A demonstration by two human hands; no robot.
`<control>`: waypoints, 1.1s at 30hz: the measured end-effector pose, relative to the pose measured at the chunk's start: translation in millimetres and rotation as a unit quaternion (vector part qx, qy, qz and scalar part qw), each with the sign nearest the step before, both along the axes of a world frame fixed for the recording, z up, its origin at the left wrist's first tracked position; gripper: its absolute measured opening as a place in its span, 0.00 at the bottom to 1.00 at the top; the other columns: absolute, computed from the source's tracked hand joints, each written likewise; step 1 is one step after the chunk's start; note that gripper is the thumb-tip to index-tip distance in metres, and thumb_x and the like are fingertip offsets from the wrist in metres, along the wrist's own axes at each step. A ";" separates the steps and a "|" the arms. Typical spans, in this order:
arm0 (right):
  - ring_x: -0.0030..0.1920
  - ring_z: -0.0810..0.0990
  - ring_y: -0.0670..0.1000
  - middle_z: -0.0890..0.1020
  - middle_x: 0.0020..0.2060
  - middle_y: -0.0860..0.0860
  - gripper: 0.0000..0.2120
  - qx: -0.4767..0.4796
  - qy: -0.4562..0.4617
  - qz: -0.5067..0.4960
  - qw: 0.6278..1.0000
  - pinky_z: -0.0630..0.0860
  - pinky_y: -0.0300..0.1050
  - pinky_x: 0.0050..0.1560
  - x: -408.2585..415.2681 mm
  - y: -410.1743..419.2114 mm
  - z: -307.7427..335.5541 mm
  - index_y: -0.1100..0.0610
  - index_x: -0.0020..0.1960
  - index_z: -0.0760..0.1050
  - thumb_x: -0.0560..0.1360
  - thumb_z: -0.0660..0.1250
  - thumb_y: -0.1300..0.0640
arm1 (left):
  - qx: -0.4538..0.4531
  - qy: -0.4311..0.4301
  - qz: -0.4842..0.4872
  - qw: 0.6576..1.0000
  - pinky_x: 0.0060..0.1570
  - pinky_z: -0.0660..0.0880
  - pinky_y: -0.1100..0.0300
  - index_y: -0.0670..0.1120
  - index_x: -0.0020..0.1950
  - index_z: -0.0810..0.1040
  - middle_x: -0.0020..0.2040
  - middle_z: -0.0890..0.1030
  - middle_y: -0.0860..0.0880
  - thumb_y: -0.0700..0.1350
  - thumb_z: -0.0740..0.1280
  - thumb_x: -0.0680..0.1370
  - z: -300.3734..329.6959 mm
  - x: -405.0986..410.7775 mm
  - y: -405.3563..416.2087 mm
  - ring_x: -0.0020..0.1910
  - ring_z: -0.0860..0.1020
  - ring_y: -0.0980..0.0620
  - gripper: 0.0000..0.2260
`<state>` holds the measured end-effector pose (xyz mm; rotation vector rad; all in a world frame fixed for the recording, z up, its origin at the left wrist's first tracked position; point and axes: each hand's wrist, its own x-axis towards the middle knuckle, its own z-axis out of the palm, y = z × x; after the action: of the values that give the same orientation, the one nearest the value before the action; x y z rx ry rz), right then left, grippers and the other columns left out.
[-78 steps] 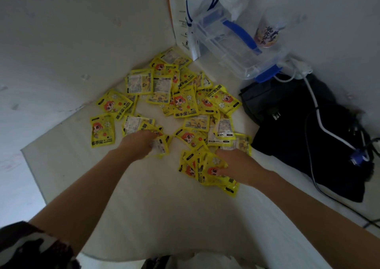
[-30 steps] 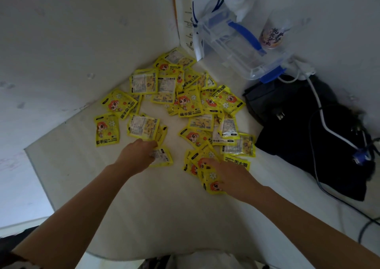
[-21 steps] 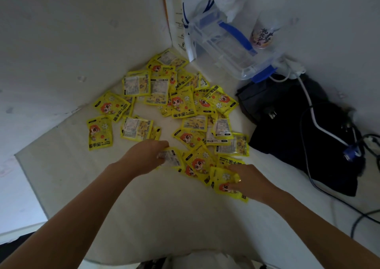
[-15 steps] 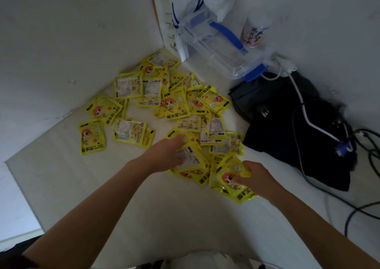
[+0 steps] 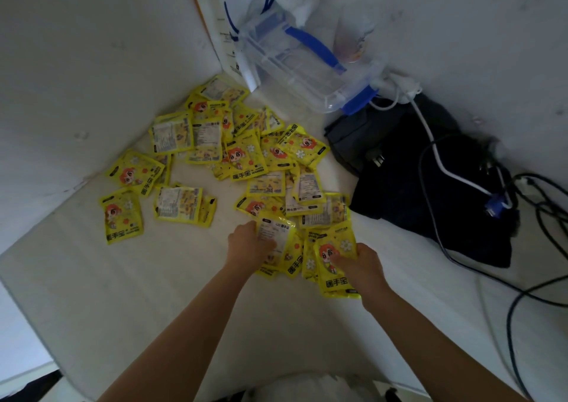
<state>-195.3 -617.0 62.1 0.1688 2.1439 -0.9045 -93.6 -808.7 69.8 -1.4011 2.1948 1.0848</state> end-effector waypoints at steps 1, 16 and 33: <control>0.48 0.81 0.56 0.82 0.47 0.54 0.17 0.005 0.008 0.008 1.000 0.80 0.54 0.49 1.3 -2.0 -2.2 0.55 0.51 0.77 0.67 0.74 0.48 | -0.013 -0.010 -0.019 1.000 0.56 0.73 0.49 0.41 0.52 0.75 0.52 0.78 0.42 0.49 0.71 0.72 -0.4 -1.0 3.0 0.54 0.75 0.40 0.15; 0.44 0.83 0.56 0.84 0.44 0.54 0.15 -0.033 -0.026 -0.038 0.998 0.82 0.56 0.48 1.9 -16.2 -7.0 0.56 0.50 0.78 0.67 0.76 0.51 | -0.021 0.080 0.012 0.996 0.43 0.71 0.56 0.42 0.48 0.77 0.47 0.73 0.45 0.46 0.74 0.69 6.6 1.4 17.0 0.46 0.75 0.45 0.13; 0.48 0.85 0.54 0.85 0.48 0.53 0.15 -0.211 -0.033 -0.031 0.976 0.81 0.57 0.52 -5.4 31.7 20.2 0.54 0.54 0.78 0.70 0.74 0.51 | 0.164 0.267 0.348 0.883 0.41 0.82 0.51 0.43 0.53 0.81 0.46 0.85 0.43 0.38 0.74 0.72 16.6 49.6 54.5 0.43 0.85 0.44 0.11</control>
<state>-200.7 -585.3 82.3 0.0490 1.8460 -1.3481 -44.0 -754.2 86.4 -1.9474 1.6576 2.1999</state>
